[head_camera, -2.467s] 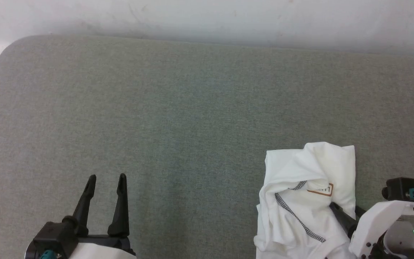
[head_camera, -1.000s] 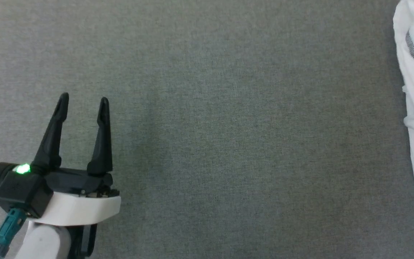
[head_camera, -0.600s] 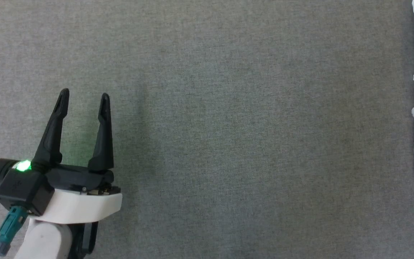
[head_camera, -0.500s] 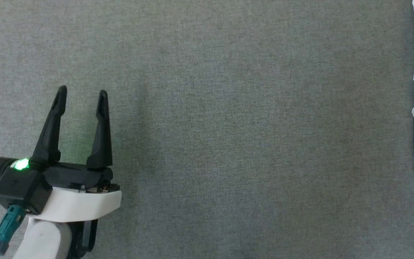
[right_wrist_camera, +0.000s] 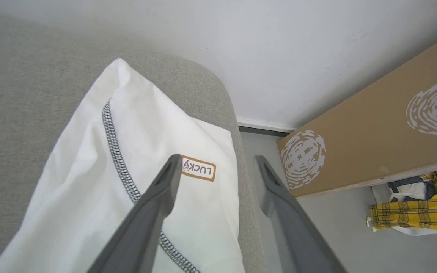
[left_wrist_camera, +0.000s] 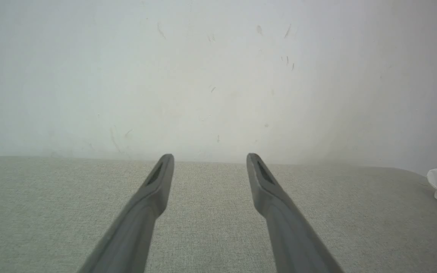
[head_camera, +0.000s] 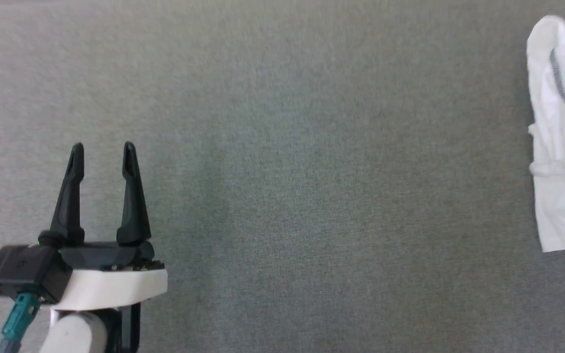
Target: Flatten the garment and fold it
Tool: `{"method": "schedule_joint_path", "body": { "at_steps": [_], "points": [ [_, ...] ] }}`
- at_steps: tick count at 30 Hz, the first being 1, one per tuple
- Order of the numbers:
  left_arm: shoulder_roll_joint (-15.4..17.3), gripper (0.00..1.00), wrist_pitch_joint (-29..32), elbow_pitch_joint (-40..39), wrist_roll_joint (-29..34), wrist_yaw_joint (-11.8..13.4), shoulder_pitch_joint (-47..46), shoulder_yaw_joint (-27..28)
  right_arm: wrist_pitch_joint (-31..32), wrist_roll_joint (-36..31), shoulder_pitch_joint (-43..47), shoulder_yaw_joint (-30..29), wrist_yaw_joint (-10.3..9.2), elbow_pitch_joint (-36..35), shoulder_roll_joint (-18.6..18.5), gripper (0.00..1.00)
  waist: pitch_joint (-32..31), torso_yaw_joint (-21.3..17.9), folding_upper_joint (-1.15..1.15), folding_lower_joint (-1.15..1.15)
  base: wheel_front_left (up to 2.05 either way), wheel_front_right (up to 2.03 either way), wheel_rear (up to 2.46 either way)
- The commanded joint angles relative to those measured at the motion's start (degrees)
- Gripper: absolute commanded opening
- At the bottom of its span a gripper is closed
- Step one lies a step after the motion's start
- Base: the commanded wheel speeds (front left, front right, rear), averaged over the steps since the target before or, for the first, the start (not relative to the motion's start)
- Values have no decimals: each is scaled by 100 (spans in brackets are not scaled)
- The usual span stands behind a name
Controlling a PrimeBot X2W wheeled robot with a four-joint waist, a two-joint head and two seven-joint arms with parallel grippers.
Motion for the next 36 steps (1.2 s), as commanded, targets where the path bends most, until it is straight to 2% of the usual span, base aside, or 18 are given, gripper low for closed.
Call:
{"method": "schedule_joint_path", "body": {
  "at_steps": [1,8,14,18,27,36],
  "points": [
    [-64,100,-28,10,-33,36,80,53,-98,55,120,-24,-5,-81,91,100,-499,111,0,1,0,0,0],
    [-373,100,-31,-55,134,-61,484,234,-827,332,806,-131,-5,-905,779,100,-1165,255,0,1,0,0,0],
    [-540,100,-32,-4,245,-110,917,427,-1637,309,1545,-46,-5,-1600,1667,100,-1584,315,0,1,0,0,0],
    [-594,100,-32,77,368,-133,1149,468,-2059,245,2026,96,-5,-1811,2056,100,-1783,379,0,1,0,0,0],
    [-643,100,-32,497,582,-230,1460,368,-2929,76,2798,249,-5,-1794,2367,100,-2051,547,0,1,0,0,0],
    [-800,100,-32,869,714,-449,1611,283,-3507,331,3230,246,-5,-1092,2380,100,-2197,665,0,1,0,0,0]
  ]
}}
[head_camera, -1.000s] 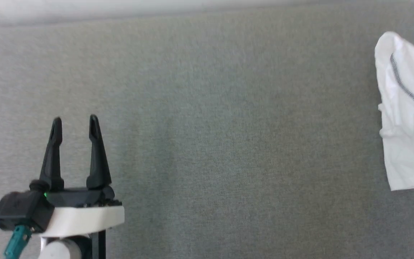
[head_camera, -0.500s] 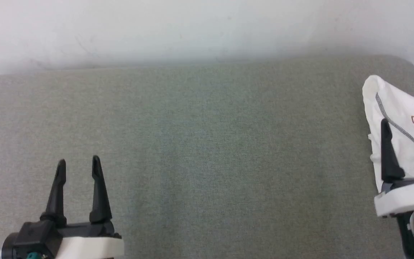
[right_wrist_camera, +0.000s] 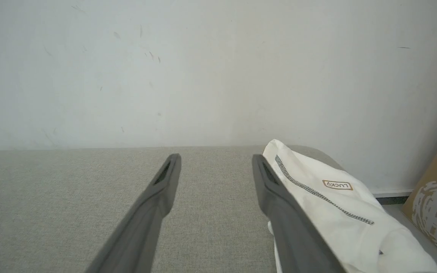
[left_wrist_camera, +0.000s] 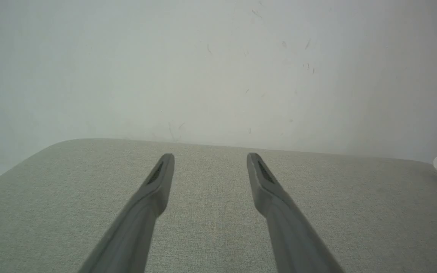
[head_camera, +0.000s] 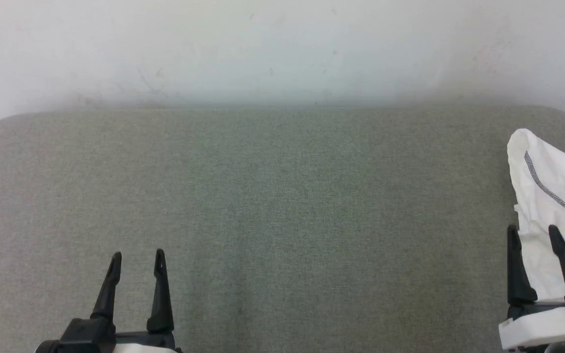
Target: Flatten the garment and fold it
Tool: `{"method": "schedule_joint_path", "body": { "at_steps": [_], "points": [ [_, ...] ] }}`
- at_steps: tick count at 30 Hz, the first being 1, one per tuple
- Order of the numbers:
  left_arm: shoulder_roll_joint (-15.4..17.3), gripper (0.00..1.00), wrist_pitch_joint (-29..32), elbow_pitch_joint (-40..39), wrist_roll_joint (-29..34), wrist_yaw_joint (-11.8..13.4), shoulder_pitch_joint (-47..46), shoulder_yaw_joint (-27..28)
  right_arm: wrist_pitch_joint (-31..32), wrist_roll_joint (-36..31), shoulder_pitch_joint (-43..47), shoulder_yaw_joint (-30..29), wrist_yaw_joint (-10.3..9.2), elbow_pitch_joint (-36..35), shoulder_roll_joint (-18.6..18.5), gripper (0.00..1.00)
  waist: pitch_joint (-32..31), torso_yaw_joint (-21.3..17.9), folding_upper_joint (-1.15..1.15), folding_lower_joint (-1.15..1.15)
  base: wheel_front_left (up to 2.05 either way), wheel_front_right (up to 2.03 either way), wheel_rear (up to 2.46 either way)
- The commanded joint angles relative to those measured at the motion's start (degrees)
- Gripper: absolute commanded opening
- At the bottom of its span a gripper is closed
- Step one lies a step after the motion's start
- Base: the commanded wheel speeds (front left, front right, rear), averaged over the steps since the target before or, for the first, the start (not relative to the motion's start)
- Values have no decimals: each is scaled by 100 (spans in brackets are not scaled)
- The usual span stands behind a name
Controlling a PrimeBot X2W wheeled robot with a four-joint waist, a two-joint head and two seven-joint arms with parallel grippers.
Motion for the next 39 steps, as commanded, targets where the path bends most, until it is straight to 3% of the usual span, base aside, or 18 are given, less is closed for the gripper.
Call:
{"method": "schedule_joint_path", "body": {
  "at_steps": [1,14,15,39],
  "points": [
    [-42,100,-27,6,62,-77,53,14,-73,33,75,14,-4,65,17,100,-34,28,0,0,0,0,0],
    [-376,100,-27,107,227,-303,215,273,-235,84,118,90,-4,328,18,100,-143,-12,0,0,0,0,0],
    [-376,0,0,92,160,-269,173,263,-192,61,67,89,0,323,0,0,-144,-12,0,0,0,0,0],
    [-440,0,222,199,329,-371,-9,331,27,-29,-25,238,-1,289,0,0,-154,-46,0,0,0,0,0]
  ]
}}
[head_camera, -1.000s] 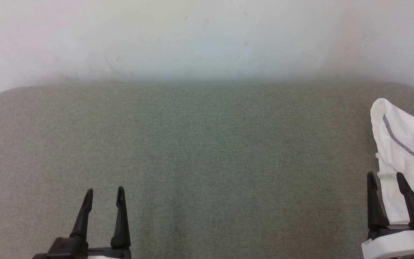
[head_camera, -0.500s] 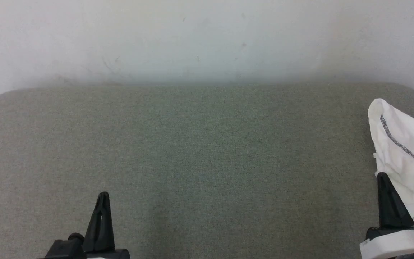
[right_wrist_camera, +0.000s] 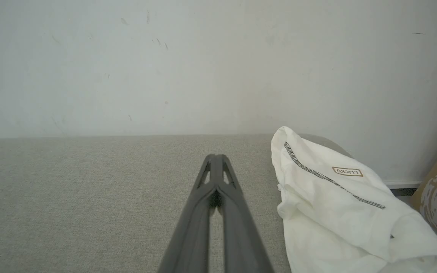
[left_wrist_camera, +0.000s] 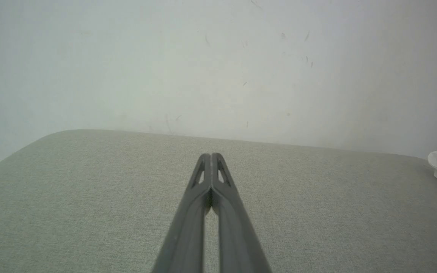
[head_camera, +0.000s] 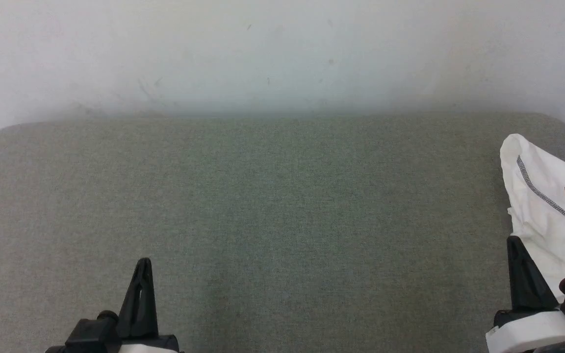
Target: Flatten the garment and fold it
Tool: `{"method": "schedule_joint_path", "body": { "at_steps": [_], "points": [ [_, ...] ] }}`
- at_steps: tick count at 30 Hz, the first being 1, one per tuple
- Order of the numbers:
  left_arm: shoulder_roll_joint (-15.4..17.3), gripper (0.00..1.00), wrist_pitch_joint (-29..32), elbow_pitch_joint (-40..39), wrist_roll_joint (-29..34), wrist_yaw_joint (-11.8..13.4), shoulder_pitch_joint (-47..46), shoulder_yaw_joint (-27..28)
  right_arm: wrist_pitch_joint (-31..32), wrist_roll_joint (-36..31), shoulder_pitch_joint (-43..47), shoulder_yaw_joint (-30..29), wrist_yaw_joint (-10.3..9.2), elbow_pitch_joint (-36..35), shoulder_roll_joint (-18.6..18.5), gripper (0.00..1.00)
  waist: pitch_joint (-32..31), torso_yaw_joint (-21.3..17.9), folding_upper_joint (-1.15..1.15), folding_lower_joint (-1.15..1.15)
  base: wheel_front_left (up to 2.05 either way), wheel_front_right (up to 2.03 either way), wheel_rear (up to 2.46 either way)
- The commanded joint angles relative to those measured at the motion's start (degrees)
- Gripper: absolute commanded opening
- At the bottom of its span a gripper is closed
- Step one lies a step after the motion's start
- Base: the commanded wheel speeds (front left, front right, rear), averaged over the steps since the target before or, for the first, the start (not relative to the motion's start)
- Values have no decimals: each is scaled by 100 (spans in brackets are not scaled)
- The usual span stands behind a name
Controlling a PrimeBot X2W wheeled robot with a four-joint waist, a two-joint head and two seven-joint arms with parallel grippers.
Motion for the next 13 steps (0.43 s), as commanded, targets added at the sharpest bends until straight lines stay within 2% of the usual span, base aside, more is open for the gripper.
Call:
{"method": "schedule_joint_path", "body": {
  "at_steps": [1,13],
  "points": [
    [-34,0,27,29,68,-50,-81,40,20,-35,-86,34,-2,-26,4,0,0,-1,0,0,0,0,0],
    [-75,0,168,100,189,-118,-201,90,155,-93,-146,127,-2,-49,6,0,-7,-23,0,0,0,0,0]
  ]
}}
